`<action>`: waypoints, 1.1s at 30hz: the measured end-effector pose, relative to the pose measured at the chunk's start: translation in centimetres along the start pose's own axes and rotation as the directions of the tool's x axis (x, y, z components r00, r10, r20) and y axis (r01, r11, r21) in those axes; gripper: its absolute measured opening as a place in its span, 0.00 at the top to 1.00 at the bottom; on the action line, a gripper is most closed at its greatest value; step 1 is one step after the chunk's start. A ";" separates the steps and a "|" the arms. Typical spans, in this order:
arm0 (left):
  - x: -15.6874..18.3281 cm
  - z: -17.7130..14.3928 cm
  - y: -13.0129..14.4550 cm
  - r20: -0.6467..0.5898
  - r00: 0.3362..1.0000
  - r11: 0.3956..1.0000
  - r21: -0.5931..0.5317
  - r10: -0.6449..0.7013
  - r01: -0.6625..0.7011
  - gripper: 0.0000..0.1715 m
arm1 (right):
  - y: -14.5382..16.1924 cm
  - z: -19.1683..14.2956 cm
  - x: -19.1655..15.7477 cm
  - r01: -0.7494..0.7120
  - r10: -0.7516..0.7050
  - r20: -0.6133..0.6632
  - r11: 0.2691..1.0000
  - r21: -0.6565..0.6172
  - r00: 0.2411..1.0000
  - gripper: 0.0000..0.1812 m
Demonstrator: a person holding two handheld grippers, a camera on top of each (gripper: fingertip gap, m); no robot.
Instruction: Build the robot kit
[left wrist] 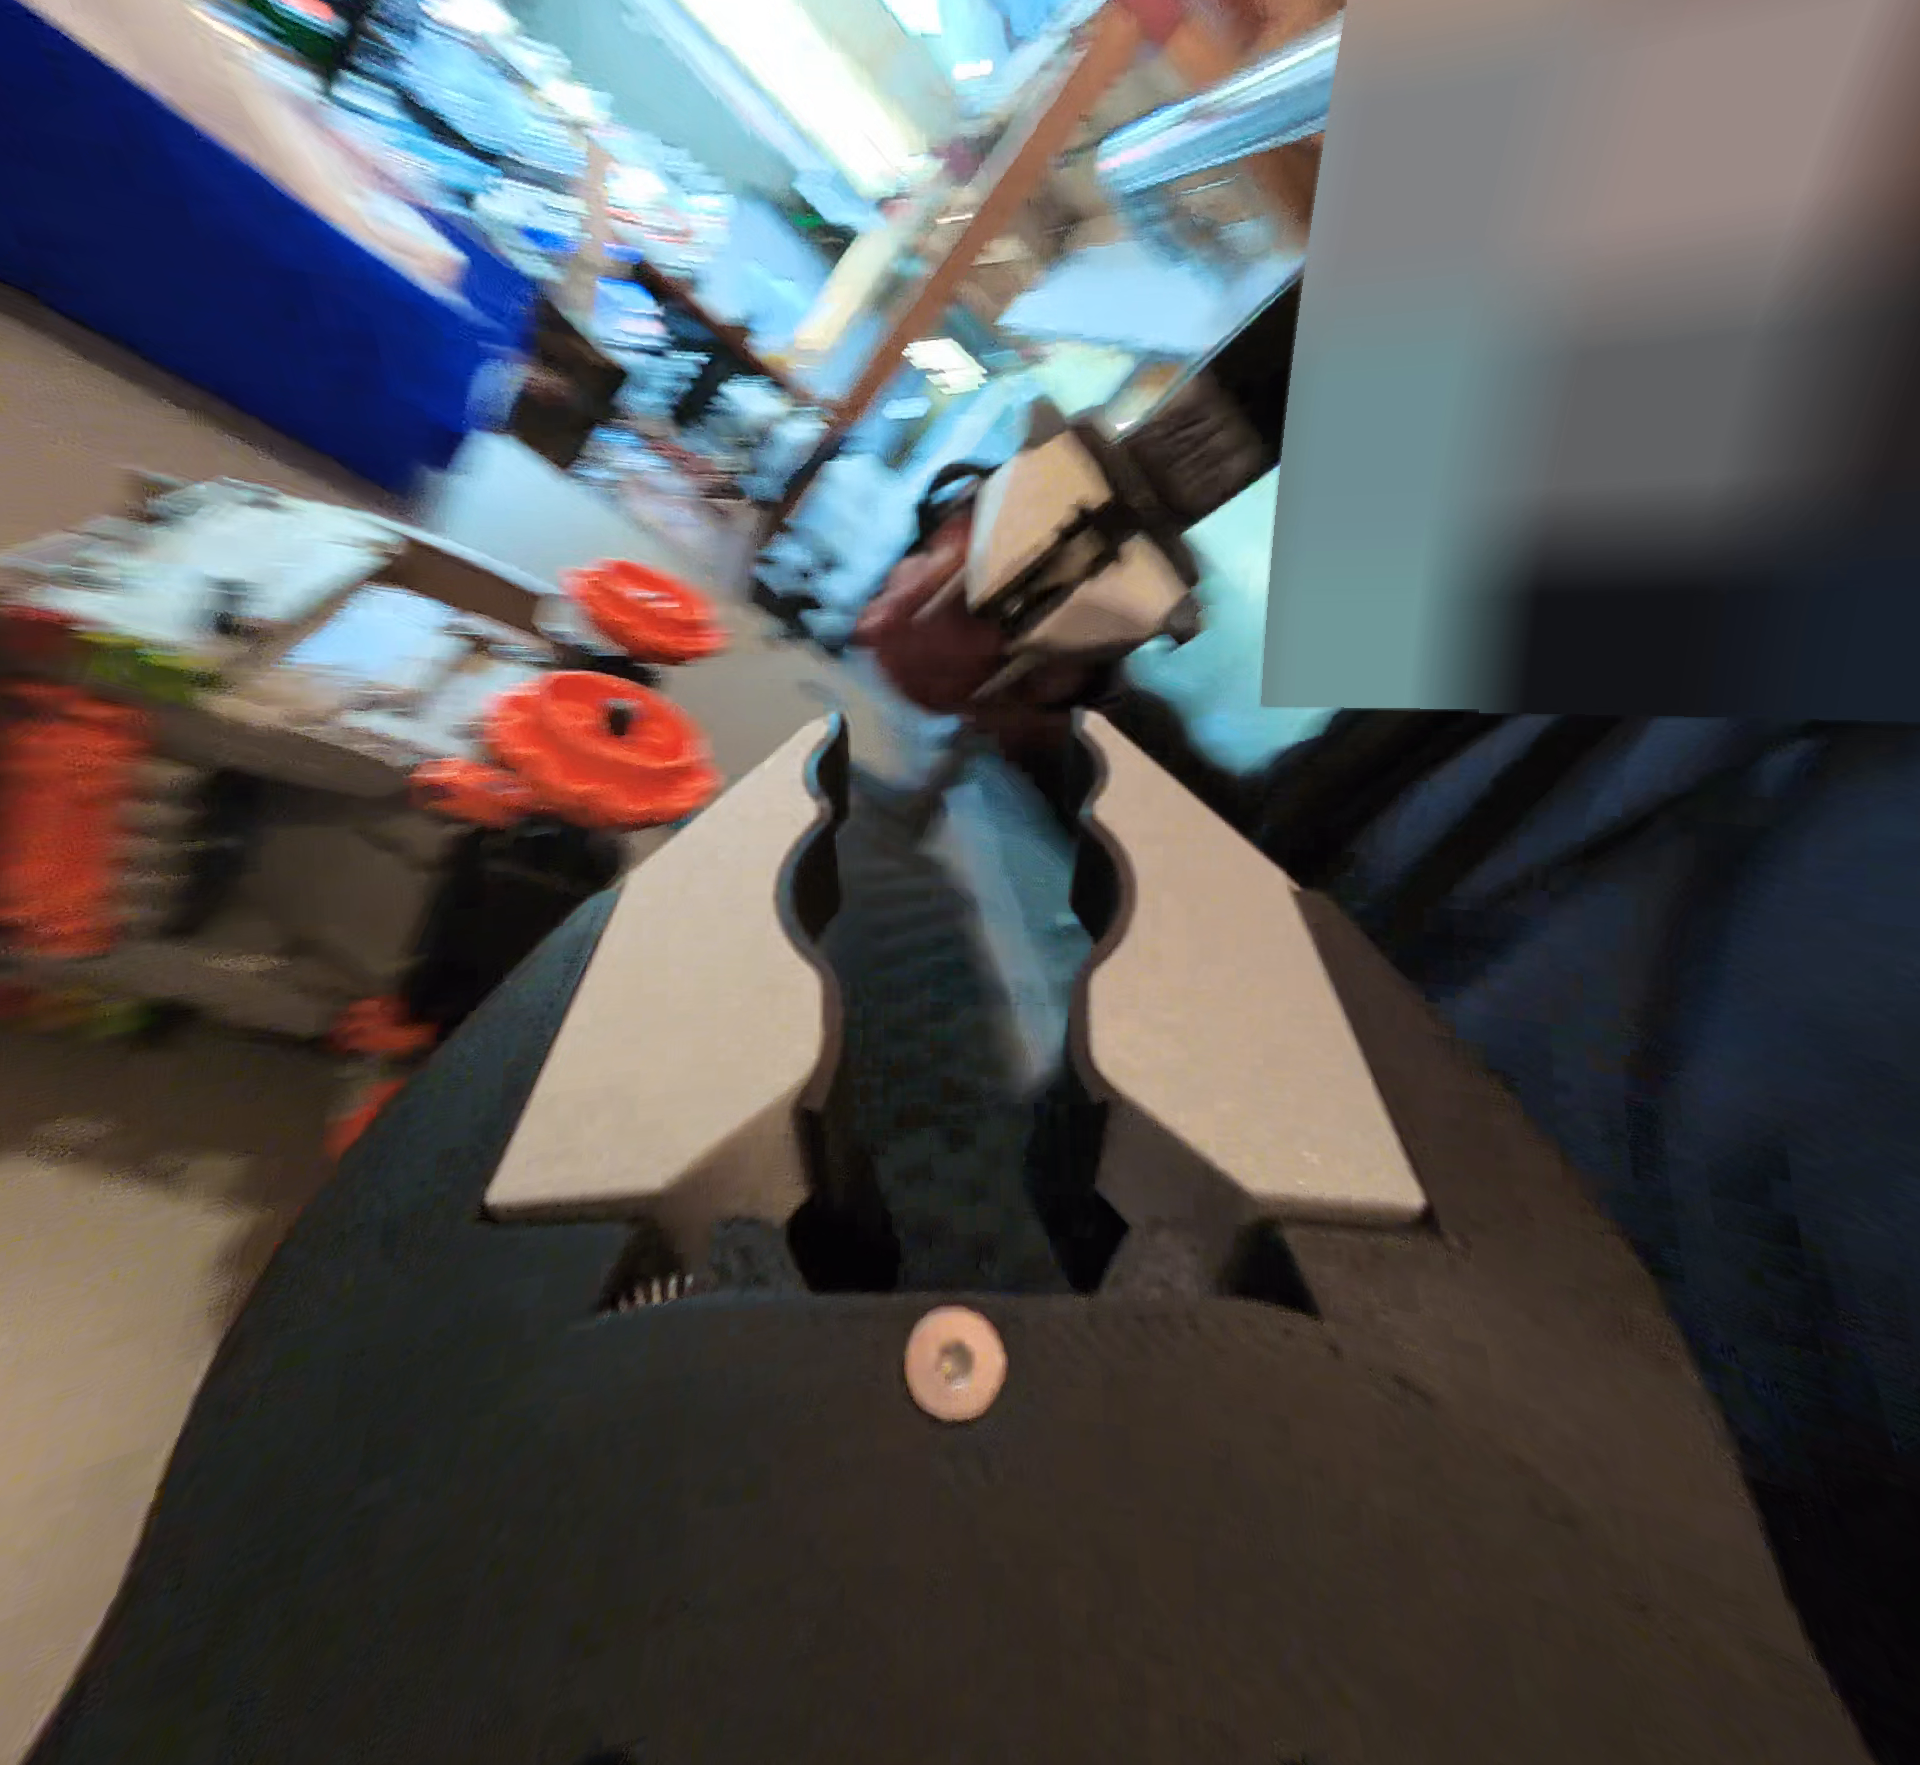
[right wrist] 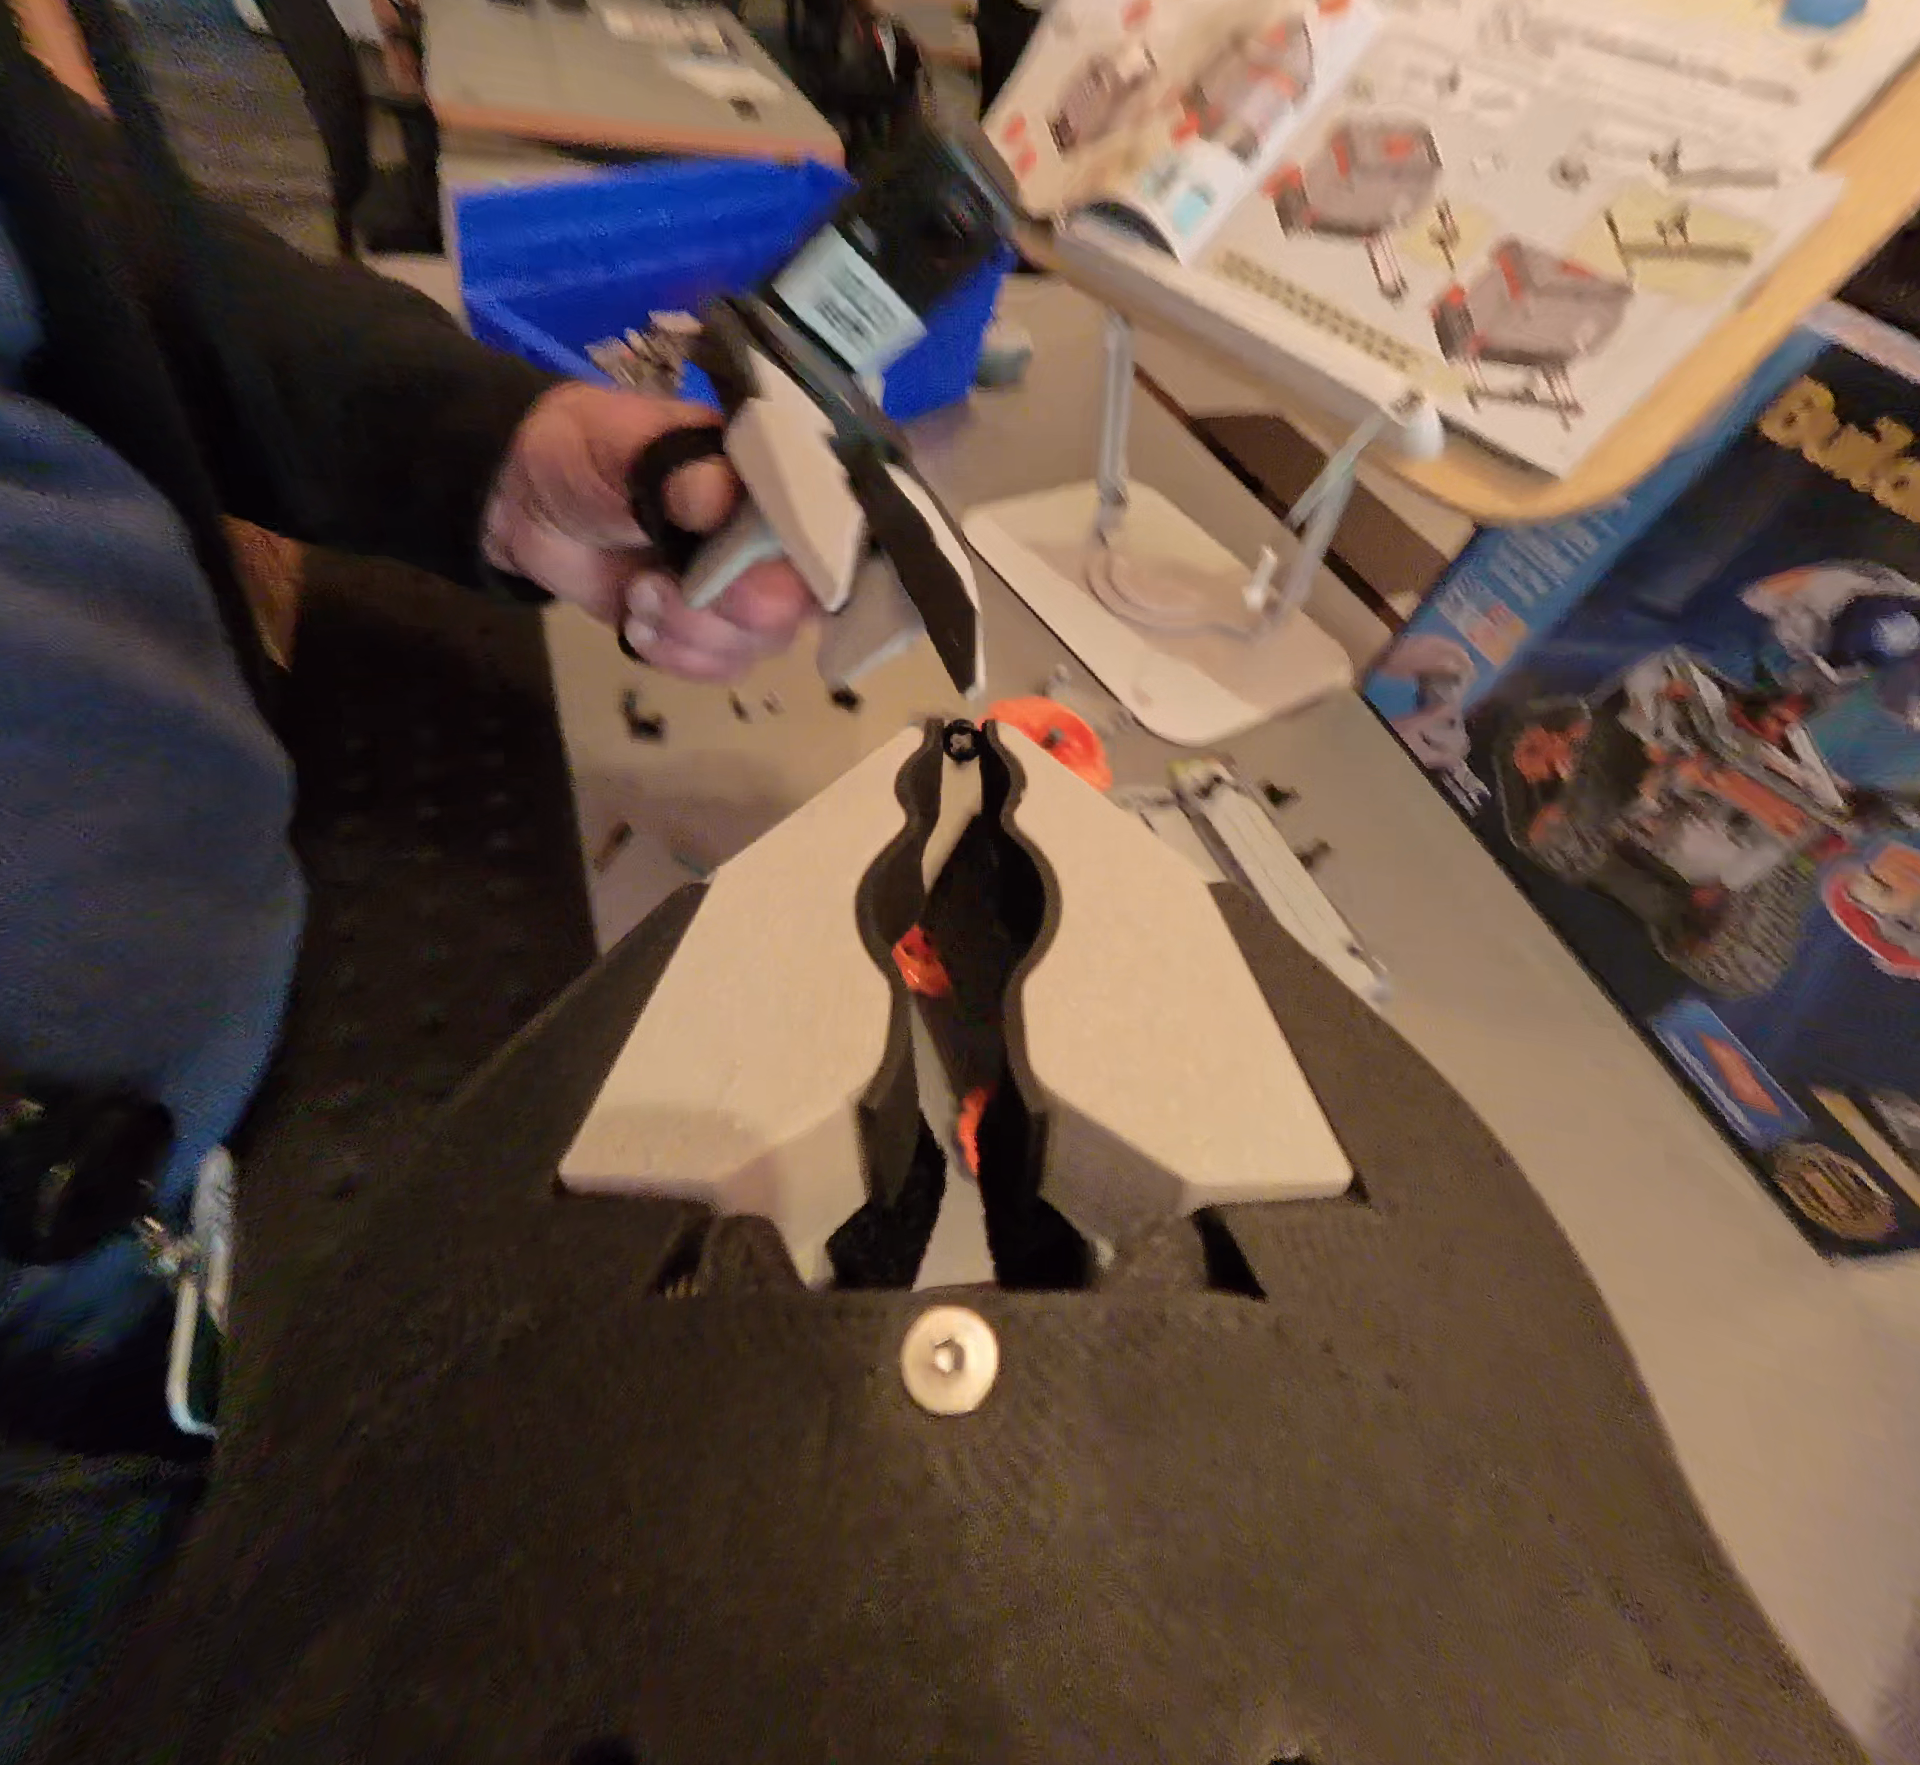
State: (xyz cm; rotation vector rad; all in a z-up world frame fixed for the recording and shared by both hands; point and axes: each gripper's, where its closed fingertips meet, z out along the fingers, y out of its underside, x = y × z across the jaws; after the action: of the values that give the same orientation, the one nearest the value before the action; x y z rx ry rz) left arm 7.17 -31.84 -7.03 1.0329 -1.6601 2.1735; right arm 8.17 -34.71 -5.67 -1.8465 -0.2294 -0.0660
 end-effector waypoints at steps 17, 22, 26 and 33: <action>-8.6 0.6 1.8 0.371 0.793 0.875 -0.239 0.484 -0.422 0.70 | 7.6 -0.2 6.3 0.148 0.008 0.235 0.755 -0.639 0.972 0.98; -8.6 0.4 1.8 0.366 0.796 0.875 -0.225 0.483 -0.428 0.74 | 7.7 0.1 5.9 0.145 0.072 0.278 0.714 -0.685 0.958 0.98; -8.6 0.4 1.8 0.364 0.787 0.867 -0.228 0.498 -0.443 0.75 | 7.7 0.0 5.9 0.159 0.076 0.287 0.687 -0.709 0.955 0.97; -8.6 0.5 2.0 0.352 0.787 0.862 -0.227 0.506 -0.453 0.78 | 7.9 -0.4 6.0 0.137 0.098 0.272 0.674 -0.726 0.957 0.97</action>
State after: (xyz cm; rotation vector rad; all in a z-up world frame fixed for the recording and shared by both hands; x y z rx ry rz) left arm 12.56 -30.92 -13.99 1.1787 -2.4606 2.1903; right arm 15.54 -36.45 -12.05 -2.6859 -0.4841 0.1231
